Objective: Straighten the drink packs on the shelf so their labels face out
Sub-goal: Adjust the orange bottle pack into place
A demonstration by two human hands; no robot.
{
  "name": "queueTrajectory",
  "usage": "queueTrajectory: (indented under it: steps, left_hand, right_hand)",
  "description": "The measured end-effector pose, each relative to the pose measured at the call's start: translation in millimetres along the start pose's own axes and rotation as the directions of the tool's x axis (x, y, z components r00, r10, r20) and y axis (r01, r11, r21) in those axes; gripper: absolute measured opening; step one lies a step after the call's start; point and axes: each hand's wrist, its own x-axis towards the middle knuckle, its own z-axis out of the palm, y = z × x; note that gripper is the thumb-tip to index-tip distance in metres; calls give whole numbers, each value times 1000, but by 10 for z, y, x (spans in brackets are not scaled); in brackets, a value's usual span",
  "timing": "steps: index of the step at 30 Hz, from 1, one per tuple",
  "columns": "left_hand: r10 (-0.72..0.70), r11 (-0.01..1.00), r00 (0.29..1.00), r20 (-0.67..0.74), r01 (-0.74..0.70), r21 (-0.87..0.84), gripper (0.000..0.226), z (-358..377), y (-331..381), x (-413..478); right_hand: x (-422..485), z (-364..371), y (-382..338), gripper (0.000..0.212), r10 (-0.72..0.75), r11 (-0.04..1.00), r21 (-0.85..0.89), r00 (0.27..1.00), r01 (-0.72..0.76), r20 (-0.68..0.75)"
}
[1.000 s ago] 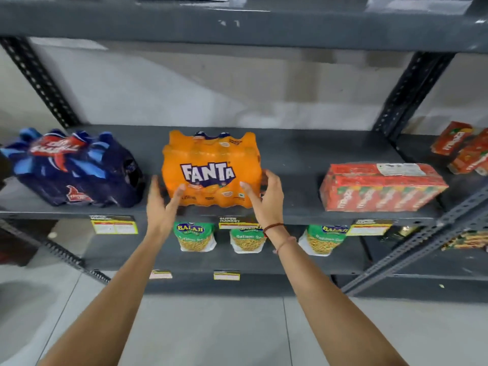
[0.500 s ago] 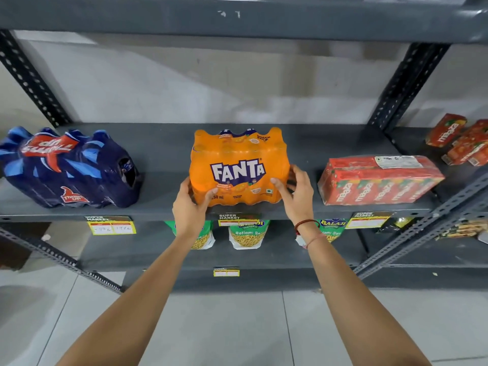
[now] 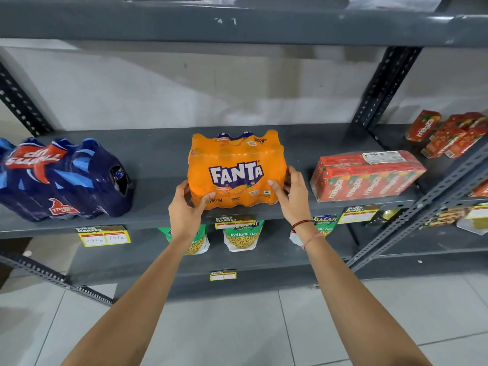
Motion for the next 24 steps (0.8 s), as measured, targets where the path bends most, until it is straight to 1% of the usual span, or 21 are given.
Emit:
queueTrajectory:
  steps: [5, 12, 15, 16, 17, 18, 19, 20, 21, 22, 23, 24]
  left_hand:
    - [35, 999, 999, -13, -35, 11, 69, -8, -39, -2]
    - [59, 997, 998, -3, -59, 43, 83, -67, -137, 62]
    - [69, 996, 997, 36, -71, 58, 84, -14, -112, 61]
    - [78, 994, 994, 71, -83, 65, 82, -22, -75, 50]
    - [92, 993, 989, 112, -99, 60, 78, -75, -43, 38]
    - [123, 989, 983, 135, -132, 61, 73, -122, 3, 0]
    - [168, 983, 977, 132, -175, 48, 67, -114, 35, -10]
    - [139, 989, 990, 5, -139, 58, 61, -793, -299, 123]
    - [174, 984, 983, -64, -171, 53, 55, -987, -349, 145]
    - [230, 973, 968, -99, -227, 41, 49, -1071, -360, 123]
    - [247, 969, 959, -140, -245, 31, 43, -1181, -381, 123]
    - [251, 967, 948, -193, -252, 21, 37, -1271, -388, 127]
  right_hand:
    - [-31, 7, -29, 60, 16, 999, -40, 1000, -16, -3]
    - [-54, 79, -96, 59, 34, 995, -93, 999, -37, -31]
    - [-52, 25, -117, 66, 47, 994, -97, 998, -51, -38]
    - [-71, 8, -138, 66, 45, 996, -73, 997, -49, -62]
    - [-103, 34, -143, 66, 28, 997, -68, 993, -36, -116]
    - [-155, 55, -160, 66, 31, 998, -54, 979, -43, -199]
    - [-235, 12, -194, 65, -5, 998, -66, 962, -14, -271]
    - [-354, 724, -570, 63, -66, 998, -29, 969, 61, -237]
    - [-466, 874, -728, 59, -120, 993, -41, 956, 113, -266]
    - [-543, 907, -813, 55, -173, 985, -57, 932, 163, -319]
    - [-598, 968, -884, 51, -251, 968, -76, 894, 240, -371]
    - [-637, 1012, -972, 47, -335, 942, -110, 859, 317, -387]
